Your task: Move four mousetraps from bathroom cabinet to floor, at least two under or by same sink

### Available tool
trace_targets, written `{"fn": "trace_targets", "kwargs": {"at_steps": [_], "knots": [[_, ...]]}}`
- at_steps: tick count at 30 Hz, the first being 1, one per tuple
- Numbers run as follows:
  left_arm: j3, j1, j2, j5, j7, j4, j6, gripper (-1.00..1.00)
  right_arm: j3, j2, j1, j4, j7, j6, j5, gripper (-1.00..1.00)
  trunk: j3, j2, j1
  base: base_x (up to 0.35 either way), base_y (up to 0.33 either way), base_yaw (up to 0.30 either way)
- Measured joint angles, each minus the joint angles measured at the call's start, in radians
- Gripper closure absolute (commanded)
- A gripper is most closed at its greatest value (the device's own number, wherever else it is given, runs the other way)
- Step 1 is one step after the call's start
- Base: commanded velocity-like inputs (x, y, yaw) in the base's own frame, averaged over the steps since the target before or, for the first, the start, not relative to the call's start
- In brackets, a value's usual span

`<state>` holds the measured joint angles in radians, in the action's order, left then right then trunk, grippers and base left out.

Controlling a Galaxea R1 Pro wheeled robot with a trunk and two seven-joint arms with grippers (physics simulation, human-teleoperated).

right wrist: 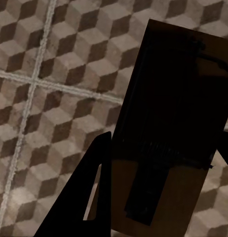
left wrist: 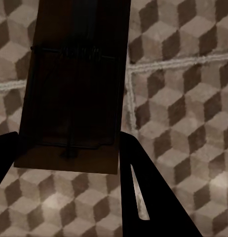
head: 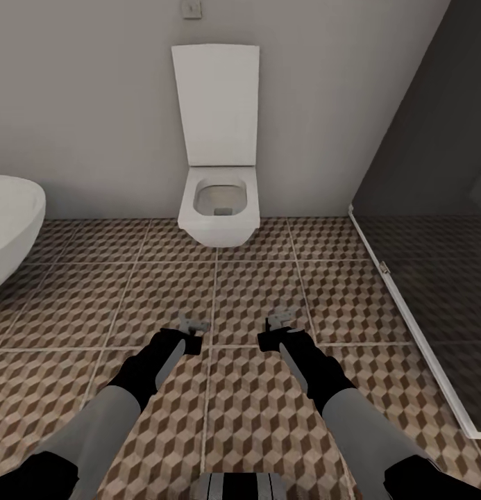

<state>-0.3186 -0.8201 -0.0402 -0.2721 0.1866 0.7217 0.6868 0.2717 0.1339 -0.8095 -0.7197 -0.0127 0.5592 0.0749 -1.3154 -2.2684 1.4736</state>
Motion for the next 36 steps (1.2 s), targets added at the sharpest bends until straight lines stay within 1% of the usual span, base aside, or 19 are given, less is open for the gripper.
{"fn": "trace_targets", "kwargs": {"at_steps": [33,35,36], "knots": [[0.000,0.000,0.000,0.000,0.001,0.012,-0.005,1.00,0.000,0.000,0.000,0.000,0.000,0.008,0.000,1.00,-0.156,-0.231,0.127,0.000,0.000,0.000],[0.001,0.000,0.000,0.000,0.001,0.012,-0.005,1.00,0.000,0.001,0.000,0.000,0.000,0.009,0.001,1.00,-0.166,-0.232,0.128,0.000,0.000,0.000],[0.001,0.000,0.000,0.000,0.001,0.012,-0.005,1.00,-0.001,0.001,0.000,0.000,0.000,0.011,0.001,1.00,-0.168,-0.232,0.127,0.000,0.000,0.000]]}}
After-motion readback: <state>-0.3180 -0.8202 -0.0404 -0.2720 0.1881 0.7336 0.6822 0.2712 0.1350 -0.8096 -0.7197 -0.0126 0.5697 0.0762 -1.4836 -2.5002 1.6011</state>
